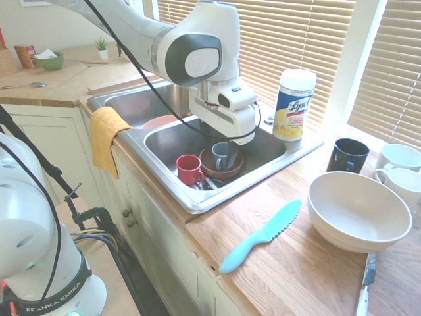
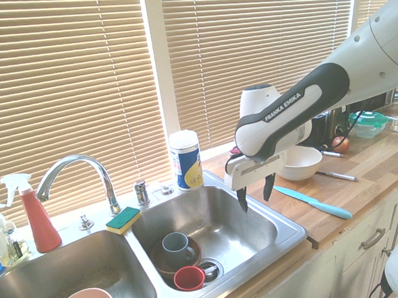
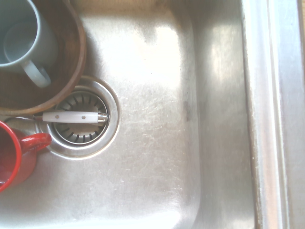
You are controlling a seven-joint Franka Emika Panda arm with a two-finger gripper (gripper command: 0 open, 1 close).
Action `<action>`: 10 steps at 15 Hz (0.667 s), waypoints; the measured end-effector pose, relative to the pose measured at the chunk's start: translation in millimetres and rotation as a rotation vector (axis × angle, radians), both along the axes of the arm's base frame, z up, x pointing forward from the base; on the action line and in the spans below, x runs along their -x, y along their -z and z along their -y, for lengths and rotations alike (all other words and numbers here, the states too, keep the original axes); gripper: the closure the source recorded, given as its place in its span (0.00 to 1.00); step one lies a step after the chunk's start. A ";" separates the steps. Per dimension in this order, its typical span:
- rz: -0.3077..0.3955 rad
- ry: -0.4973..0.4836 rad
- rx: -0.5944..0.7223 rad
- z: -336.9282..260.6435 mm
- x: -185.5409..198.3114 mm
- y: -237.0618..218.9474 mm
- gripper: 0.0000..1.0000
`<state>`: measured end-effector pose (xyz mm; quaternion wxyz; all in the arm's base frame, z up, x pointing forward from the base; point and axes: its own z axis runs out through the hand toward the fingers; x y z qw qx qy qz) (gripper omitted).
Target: Put the knife into the sink
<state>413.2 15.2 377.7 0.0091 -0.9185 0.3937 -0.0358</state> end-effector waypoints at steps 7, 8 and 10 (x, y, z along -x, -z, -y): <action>-0.004 -0.113 0.018 12.3 -0.4 0.6 0.00; -0.003 -0.134 0.015 23.1 0.7 -2.3 0.00; -0.010 -0.174 0.004 55.4 7.1 -9.1 0.00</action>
